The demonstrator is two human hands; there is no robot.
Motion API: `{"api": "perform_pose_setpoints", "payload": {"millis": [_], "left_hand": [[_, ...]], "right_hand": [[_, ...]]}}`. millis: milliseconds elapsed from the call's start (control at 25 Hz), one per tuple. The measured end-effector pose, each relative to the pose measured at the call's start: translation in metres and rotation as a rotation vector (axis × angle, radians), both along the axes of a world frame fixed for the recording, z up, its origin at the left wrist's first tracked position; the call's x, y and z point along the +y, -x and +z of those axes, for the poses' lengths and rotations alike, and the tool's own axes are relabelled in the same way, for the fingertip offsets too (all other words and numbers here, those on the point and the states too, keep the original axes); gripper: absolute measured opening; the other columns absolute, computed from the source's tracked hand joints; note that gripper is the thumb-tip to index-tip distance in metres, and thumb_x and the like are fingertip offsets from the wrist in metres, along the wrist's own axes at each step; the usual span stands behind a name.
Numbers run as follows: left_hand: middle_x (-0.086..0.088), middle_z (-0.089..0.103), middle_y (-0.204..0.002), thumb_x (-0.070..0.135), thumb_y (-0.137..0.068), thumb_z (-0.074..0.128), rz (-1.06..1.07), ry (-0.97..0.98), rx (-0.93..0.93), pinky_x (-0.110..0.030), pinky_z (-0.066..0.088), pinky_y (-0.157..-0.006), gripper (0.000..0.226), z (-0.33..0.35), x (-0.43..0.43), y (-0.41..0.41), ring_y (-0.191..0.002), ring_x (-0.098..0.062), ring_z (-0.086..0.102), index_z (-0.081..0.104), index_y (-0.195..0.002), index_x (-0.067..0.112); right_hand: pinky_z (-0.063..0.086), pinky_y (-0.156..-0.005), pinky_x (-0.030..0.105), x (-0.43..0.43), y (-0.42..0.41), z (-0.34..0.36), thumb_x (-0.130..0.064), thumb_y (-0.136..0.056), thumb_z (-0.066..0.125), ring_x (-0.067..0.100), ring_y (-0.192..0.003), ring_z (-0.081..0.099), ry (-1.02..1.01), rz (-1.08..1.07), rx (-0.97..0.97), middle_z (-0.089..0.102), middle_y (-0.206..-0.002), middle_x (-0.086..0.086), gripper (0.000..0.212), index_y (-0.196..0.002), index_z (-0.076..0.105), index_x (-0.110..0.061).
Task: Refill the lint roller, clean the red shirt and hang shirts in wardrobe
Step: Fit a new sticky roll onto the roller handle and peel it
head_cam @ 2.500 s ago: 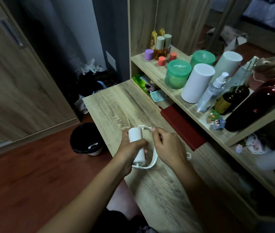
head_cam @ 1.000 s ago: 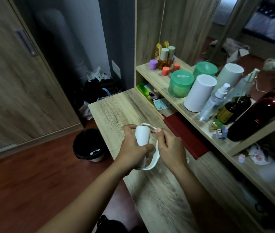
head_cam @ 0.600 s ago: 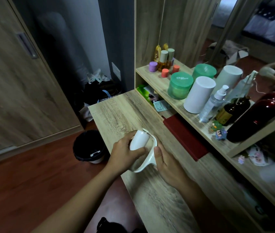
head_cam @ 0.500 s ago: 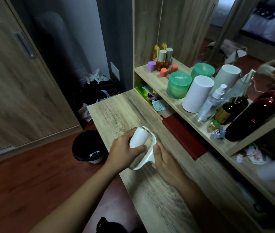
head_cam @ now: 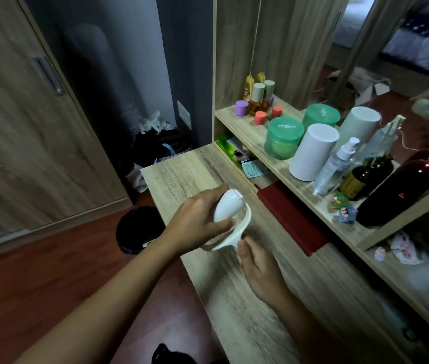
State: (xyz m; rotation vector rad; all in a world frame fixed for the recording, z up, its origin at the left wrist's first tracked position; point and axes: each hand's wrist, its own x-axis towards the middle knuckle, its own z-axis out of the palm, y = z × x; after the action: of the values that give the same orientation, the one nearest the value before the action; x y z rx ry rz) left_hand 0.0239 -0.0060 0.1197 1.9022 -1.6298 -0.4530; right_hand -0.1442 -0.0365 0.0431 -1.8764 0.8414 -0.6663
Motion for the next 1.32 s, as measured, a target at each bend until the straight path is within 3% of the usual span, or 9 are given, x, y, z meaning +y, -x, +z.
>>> {"api": "perform_pose_setpoints", "payload": {"millis": [80,240,440,600,760,920,1040,1120,1320], "left_hand": [[-0.002,0.045,-0.143,0.052,-0.085,0.052,-0.021,0.125,-0.077,-0.030,0.038,-0.104,0.069,0.002,0.005,0.000,-0.129,-0.015,0.043,0.034,-0.142,0.019],[-0.010,0.050,-0.140,0.043,-0.098,0.031,-0.299,0.294,-0.522,-0.038,0.042,-0.103,0.052,-0.013,0.022,0.002,-0.132,-0.024,0.043,0.050,-0.132,0.008],[-0.004,0.021,-0.154,0.065,-0.088,-0.005,-0.059,0.066,-0.393,-0.049,0.021,-0.115,0.084,-0.001,0.015,-0.024,-0.143,-0.020,0.013,0.026,-0.146,0.012],[-0.006,0.038,-0.147,0.058,-0.095,0.015,-0.280,0.125,-0.584,-0.050,0.029,-0.108,0.068,0.002,0.018,-0.014,-0.137,-0.028,0.032,0.042,-0.139,0.014],[0.006,0.019,-0.150,0.067,-0.088,-0.001,0.026,0.143,-0.358,-0.044,0.022,-0.115,0.083,0.018,0.010,-0.033,-0.143,-0.016,0.012,0.032,-0.143,0.015],[-0.008,0.040,-0.146,0.057,-0.095,0.014,-0.339,0.175,-0.567,-0.036,0.028,-0.110,0.069,0.013,0.014,-0.020,-0.138,-0.024,0.032,0.038,-0.140,0.012],[-0.010,0.044,-0.145,0.073,-0.082,-0.006,0.009,0.104,-0.401,-0.032,0.026,-0.108,0.096,0.014,0.007,-0.045,-0.140,-0.024,0.030,0.040,-0.140,0.012],[-0.007,0.038,-0.149,0.073,-0.083,-0.001,0.083,0.151,-0.319,-0.036,0.029,-0.110,0.090,0.017,0.011,-0.053,-0.141,-0.021,0.025,0.035,-0.142,0.015],[-0.010,0.046,-0.142,0.051,-0.096,0.027,-0.457,0.241,-0.696,-0.035,0.029,-0.110,0.061,0.005,0.025,-0.033,-0.135,-0.026,0.037,0.044,-0.136,0.008]], "right_hand": [[0.036,-0.054,0.022,0.000,-0.002,-0.003,-0.058,-0.085,0.027,0.003,-0.054,0.051,0.024,-0.081,-0.034,0.056,-0.060,-0.018,0.033,-0.070,0.049,-0.039],[0.036,-0.053,0.019,-0.008,-0.002,-0.004,-0.057,-0.084,0.027,0.003,-0.055,0.054,-0.005,-0.197,-0.093,0.059,-0.059,-0.019,0.039,-0.067,0.049,-0.030],[0.035,-0.051,0.019,-0.006,-0.004,-0.003,-0.056,-0.085,0.028,0.003,-0.051,0.052,0.016,-0.182,-0.106,0.056,-0.055,-0.020,0.038,-0.065,0.049,-0.031],[0.036,-0.052,0.021,-0.003,-0.009,0.000,-0.055,-0.085,0.028,0.003,-0.052,0.052,0.003,-0.199,-0.130,0.057,-0.056,-0.018,0.037,-0.067,0.050,-0.031],[0.035,-0.051,0.018,-0.001,-0.012,0.001,-0.056,-0.084,0.027,0.001,-0.051,0.051,0.001,-0.203,-0.143,0.057,-0.055,-0.020,0.038,-0.065,0.048,-0.032],[0.039,-0.053,0.017,-0.003,-0.017,0.006,-0.058,-0.082,0.028,0.001,-0.055,0.055,-0.030,-0.223,-0.168,0.060,-0.059,-0.020,0.041,-0.068,0.053,-0.028],[0.035,-0.050,0.013,-0.001,-0.018,0.009,-0.057,-0.082,0.027,0.000,-0.051,0.052,-0.021,-0.217,-0.168,0.058,-0.056,-0.019,0.041,-0.068,0.052,-0.028],[0.034,-0.050,0.013,0.001,-0.019,0.010,-0.057,-0.082,0.026,0.001,-0.050,0.051,-0.034,-0.210,-0.178,0.057,-0.054,-0.018,0.040,-0.067,0.051,-0.029],[0.034,-0.052,0.014,0.001,-0.030,0.011,-0.057,-0.083,0.027,0.001,-0.051,0.052,-0.024,-0.209,-0.161,0.057,-0.054,-0.022,0.038,-0.066,0.050,-0.032]]}}
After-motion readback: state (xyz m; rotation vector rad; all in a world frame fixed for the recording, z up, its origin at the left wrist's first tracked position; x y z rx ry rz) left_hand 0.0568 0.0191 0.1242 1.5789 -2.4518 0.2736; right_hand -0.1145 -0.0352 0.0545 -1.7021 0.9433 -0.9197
